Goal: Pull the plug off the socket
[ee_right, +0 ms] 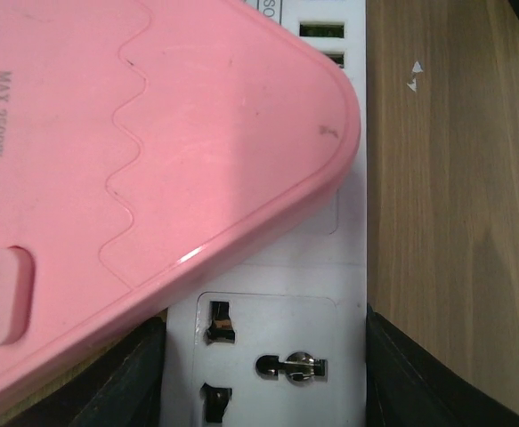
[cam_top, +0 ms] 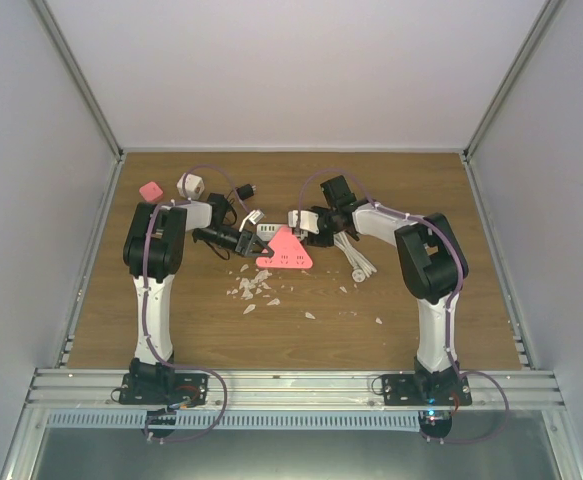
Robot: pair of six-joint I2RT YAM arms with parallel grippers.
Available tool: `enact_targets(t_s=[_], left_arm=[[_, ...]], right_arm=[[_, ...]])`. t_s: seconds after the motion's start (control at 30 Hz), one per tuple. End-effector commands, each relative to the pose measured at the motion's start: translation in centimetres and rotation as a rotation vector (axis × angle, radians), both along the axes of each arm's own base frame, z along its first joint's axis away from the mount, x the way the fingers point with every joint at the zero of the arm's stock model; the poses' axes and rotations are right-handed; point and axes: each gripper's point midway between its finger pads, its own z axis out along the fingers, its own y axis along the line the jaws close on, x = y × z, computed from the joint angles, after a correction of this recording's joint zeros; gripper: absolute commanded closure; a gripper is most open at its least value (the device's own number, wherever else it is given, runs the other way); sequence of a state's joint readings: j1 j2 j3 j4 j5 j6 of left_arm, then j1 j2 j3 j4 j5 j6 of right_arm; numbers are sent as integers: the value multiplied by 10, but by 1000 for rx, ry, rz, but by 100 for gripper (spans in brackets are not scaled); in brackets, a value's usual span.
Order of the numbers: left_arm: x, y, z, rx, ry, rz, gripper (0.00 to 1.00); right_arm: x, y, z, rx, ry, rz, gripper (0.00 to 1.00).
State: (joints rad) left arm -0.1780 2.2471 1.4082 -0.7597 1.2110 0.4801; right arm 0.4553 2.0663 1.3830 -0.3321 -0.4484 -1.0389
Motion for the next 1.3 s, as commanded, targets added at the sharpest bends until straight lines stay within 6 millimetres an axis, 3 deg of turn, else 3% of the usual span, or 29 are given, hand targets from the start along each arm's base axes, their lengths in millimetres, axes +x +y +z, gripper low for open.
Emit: enact_targets(t_s=[0.0,0.23,0.5,0.97,1.27], left_arm=[[11,4,-11,48,-84,-7,85],[18,-3,10,29,-242,-26,84],[14,-9,31,12,-407,-58,85],[12,8,30,5,-301,2,85],[21,27,46,25,-334,62,85]], right_arm=[[-11,12,-8,9,36,56,61],[-16,1,-19,-3,112,34,71],[-15,-9,-27,-14,157,12,75],[-15,-17,-29,-27,170,-5,75],[-18,-40,-31,-31,234,-57,71]])
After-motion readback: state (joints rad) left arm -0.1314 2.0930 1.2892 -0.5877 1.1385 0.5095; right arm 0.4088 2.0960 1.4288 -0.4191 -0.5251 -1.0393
